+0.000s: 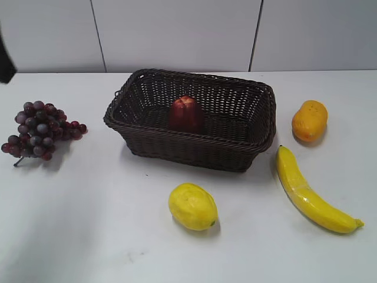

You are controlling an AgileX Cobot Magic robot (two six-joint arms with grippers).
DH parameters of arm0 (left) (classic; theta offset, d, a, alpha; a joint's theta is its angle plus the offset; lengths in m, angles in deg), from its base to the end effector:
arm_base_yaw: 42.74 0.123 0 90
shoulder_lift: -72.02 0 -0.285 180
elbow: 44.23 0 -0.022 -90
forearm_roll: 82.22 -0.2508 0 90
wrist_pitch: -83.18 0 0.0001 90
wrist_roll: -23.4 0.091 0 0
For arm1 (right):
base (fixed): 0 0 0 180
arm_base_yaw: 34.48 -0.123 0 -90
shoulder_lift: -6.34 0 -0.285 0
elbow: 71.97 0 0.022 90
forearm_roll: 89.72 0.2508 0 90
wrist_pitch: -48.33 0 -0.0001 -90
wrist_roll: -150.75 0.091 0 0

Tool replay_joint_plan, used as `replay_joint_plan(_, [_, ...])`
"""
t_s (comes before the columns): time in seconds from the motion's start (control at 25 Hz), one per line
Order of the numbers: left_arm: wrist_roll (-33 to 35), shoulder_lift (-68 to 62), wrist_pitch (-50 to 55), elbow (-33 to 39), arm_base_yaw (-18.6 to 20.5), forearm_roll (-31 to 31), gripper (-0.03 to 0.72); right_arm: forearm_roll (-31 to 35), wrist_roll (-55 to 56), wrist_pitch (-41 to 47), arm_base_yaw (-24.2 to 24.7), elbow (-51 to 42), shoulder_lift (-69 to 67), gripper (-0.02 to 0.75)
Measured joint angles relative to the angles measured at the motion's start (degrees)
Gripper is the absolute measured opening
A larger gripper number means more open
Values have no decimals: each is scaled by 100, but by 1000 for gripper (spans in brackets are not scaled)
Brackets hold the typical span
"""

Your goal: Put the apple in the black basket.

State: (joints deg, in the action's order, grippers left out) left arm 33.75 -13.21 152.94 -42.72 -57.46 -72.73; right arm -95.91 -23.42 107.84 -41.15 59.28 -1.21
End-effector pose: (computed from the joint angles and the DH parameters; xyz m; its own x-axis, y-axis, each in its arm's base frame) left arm 0.2494 -0.0801 0.3609 -0.8404 0.3460 -0.4172 0.4175 0.9041 -0.0911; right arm -0.0034 -0.0089 0.2786 -0.4312 -0.0035 -0.9023 -0.0123 0.9999 0.0020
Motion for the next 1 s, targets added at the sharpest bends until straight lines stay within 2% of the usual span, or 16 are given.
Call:
replay_joint_plan(0.36, [-78,2664,-358,2496,937,-6,580,0,0,0,0,0,0,588])
replay_joint_plan(0.56, [-314,4202,-482,3493,1119,0,580,0,0,0,0,0,0,588])
replay_joint_plan(0.8, [-372,5931,-160,4164,1129,0,580,0,0,0,0,0,0,588])
replay_joint_plan(1.0, [-372,7083,-51,4344,1129,-86,559,0,0,0,0,0,0,588])
